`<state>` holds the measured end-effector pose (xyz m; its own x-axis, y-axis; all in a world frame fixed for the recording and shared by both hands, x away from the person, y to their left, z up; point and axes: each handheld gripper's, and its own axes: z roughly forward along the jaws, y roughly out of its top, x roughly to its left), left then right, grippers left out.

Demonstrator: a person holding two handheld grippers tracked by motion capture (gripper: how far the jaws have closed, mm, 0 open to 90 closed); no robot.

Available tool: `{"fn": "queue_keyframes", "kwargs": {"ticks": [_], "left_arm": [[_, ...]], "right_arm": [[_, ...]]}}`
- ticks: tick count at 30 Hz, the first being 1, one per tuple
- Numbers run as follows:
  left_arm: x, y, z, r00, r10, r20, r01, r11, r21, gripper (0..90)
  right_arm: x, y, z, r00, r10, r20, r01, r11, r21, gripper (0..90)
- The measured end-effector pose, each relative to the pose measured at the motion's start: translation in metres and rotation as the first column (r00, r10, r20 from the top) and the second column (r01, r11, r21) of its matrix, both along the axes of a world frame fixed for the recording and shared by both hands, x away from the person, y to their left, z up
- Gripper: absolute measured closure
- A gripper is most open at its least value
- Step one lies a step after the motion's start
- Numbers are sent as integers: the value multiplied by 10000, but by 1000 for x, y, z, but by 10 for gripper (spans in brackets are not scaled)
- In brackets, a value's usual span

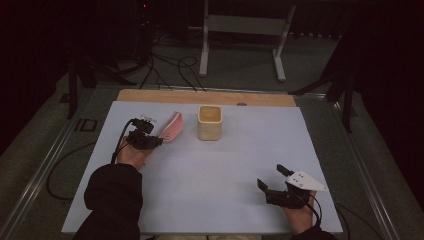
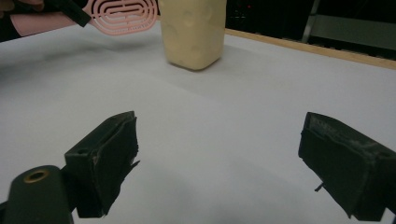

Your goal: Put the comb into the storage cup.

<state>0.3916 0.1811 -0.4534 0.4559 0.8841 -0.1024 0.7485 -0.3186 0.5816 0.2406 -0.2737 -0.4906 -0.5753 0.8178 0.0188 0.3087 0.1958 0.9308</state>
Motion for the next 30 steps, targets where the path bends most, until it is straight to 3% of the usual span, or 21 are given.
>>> {"fn": "queue_keyframes", "kwargs": {"ticks": [2, 3, 10, 15, 21, 30], "left_arm": [[-2, 1, 2, 10000, -12, 77, 13, 10000, -54, 800], [-5, 3, 5, 9997, 33, 224, -25, 9993, -363, 800], [-17, 11, 14, 9971, 161, 749, -60, 9911, -1327, 799], [-28, 12, 20, 9908, 267, 1326, -106, 9927, -1205, 799], [-43, 14, 21, 9797, 536, 1930, -184, 9836, -1796, 799], [-60, 16, 17, 9660, 413, 2551, 167, 9751, -2211, 799]], "right_arm": [[0, 0, 0, 10000, 1, 7, -1, 10000, -3, 115], [0, 0, 0, 10000, 3, 8, -3, 10000, -6, 115], [0, 1, 0, 10000, 51, -6, -51, 10000, -2, 115], [0, 1, -1, 10000, 60, -35, -60, 10000, -11, 115], [0, 2, -2, 10000, 60, -79, -60, 10000, -38, 114], [1, 4, -4, 9999, 43, -160, -44, 10000, -39, 114]]}}
